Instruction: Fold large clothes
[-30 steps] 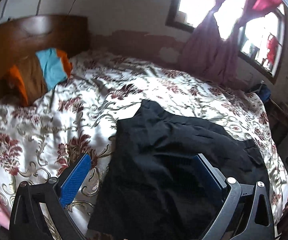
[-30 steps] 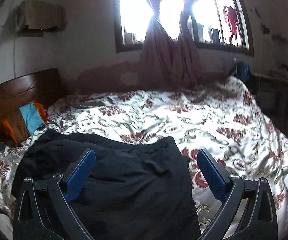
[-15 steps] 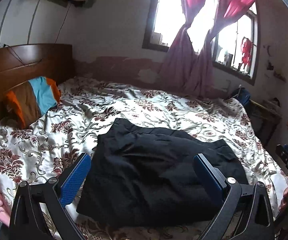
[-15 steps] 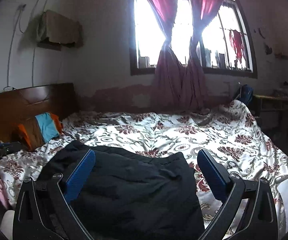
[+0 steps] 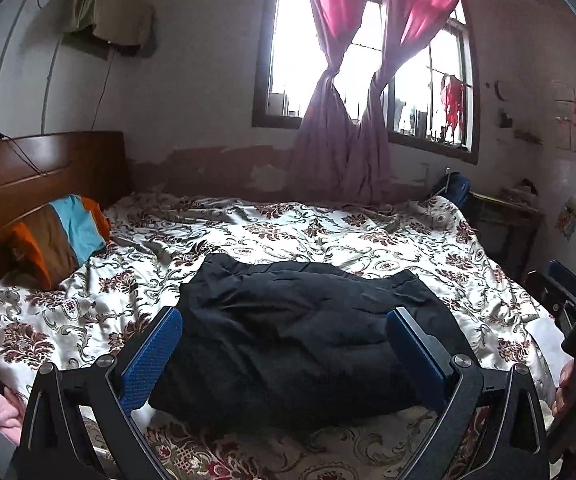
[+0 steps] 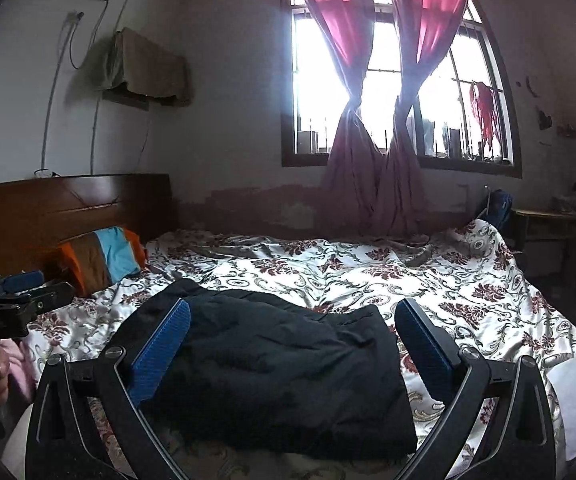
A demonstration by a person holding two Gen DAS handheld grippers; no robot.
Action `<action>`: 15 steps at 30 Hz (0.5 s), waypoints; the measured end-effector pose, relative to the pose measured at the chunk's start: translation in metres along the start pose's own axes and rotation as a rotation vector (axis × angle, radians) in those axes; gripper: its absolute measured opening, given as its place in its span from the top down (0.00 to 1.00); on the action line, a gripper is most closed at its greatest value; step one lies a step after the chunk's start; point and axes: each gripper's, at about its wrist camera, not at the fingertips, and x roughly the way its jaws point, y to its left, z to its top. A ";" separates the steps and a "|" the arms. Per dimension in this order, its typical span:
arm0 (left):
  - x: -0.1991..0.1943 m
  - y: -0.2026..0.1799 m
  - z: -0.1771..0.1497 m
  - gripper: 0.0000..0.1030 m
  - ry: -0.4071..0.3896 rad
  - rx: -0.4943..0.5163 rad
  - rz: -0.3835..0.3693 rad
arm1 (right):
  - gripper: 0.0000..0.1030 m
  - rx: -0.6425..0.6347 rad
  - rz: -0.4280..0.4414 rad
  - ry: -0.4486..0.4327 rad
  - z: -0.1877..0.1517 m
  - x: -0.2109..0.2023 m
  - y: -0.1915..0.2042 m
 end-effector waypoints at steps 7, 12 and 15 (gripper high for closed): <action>-0.017 -0.005 -0.014 0.00 -0.013 0.002 0.007 | 0.02 0.008 0.016 0.010 -0.019 -0.016 0.006; -0.022 -0.005 -0.029 0.00 0.005 -0.007 0.003 | 0.02 -0.012 0.013 0.020 -0.036 -0.021 0.012; -0.023 -0.006 -0.040 0.00 0.017 0.000 0.013 | 0.02 -0.029 0.010 0.021 -0.043 -0.022 0.014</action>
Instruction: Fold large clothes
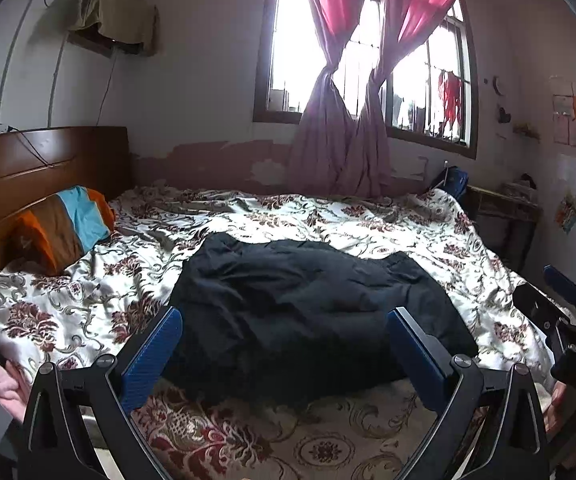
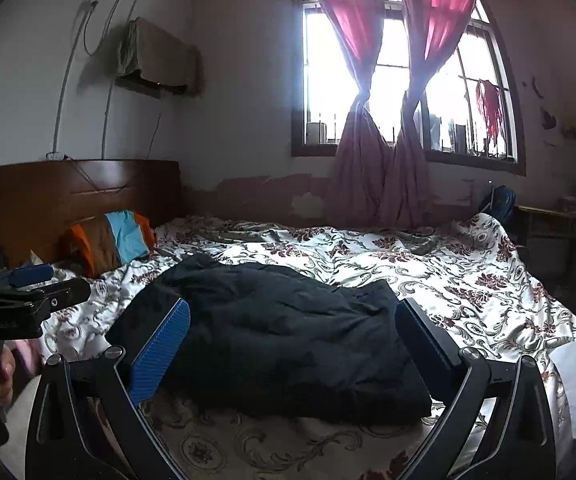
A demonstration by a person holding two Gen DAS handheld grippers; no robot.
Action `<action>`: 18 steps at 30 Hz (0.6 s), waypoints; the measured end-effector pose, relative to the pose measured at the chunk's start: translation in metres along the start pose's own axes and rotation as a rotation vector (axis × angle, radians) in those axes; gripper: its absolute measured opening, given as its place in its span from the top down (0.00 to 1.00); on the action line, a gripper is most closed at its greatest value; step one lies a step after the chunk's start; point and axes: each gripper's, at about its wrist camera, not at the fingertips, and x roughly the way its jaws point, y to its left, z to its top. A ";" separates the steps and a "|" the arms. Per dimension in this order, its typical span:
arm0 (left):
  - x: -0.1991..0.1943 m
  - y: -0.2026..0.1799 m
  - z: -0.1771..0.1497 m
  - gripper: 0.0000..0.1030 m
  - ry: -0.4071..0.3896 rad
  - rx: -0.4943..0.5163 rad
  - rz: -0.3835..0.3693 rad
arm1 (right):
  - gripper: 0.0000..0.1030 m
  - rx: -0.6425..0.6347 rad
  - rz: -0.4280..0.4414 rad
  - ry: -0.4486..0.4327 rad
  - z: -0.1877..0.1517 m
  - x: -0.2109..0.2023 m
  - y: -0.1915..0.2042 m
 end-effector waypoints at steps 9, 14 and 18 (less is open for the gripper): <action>0.004 0.002 -0.025 0.00 0.036 0.019 0.036 | 0.02 0.025 -0.022 0.059 -0.024 0.007 -0.007; 0.008 0.005 -0.037 0.00 0.047 0.020 0.058 | 0.02 0.041 -0.043 0.082 -0.036 0.010 -0.012; 0.011 0.008 -0.044 0.01 0.054 0.010 0.067 | 0.02 0.055 -0.055 0.087 -0.046 0.011 -0.016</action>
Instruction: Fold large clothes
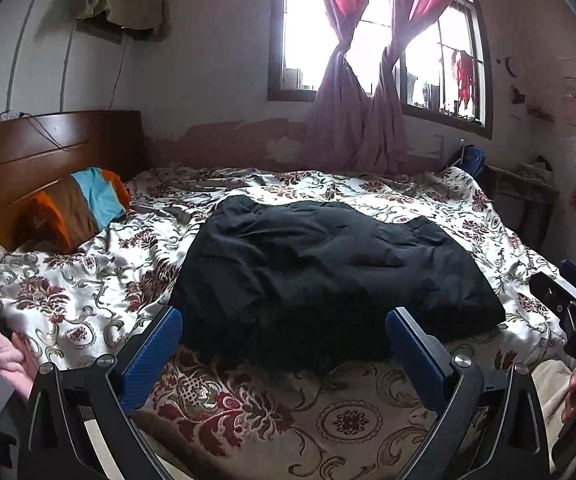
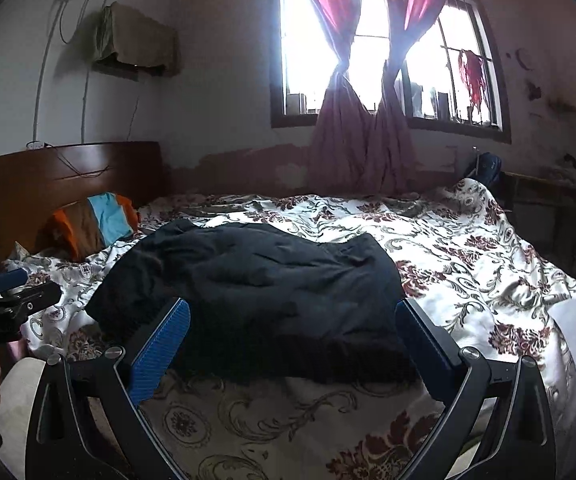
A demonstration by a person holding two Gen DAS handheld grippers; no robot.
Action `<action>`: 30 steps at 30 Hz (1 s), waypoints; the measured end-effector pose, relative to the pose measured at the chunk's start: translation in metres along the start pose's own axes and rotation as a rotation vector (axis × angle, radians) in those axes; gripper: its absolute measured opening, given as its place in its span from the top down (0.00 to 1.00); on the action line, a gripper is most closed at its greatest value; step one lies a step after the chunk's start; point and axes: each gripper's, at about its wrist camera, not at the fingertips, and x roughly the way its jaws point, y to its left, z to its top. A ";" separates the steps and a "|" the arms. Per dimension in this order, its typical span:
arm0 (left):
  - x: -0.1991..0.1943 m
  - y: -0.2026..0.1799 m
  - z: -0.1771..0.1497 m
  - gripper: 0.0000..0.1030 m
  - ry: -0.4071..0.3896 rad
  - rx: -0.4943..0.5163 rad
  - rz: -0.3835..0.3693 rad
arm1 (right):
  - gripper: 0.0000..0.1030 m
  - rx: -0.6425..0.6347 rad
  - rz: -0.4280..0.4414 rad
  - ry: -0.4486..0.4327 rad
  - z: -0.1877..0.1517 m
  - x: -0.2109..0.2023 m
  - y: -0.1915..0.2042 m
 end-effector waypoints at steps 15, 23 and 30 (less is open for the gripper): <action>0.010 0.005 -0.027 0.00 0.000 -0.017 0.022 | 0.02 0.015 -0.016 0.028 -0.023 0.007 -0.002; 0.013 0.006 -0.033 0.00 0.014 -0.006 0.028 | 0.02 0.021 -0.020 0.041 -0.024 0.009 -0.002; 0.013 0.005 -0.033 0.00 0.010 -0.002 0.028 | 0.02 0.021 -0.020 0.041 -0.024 0.009 -0.003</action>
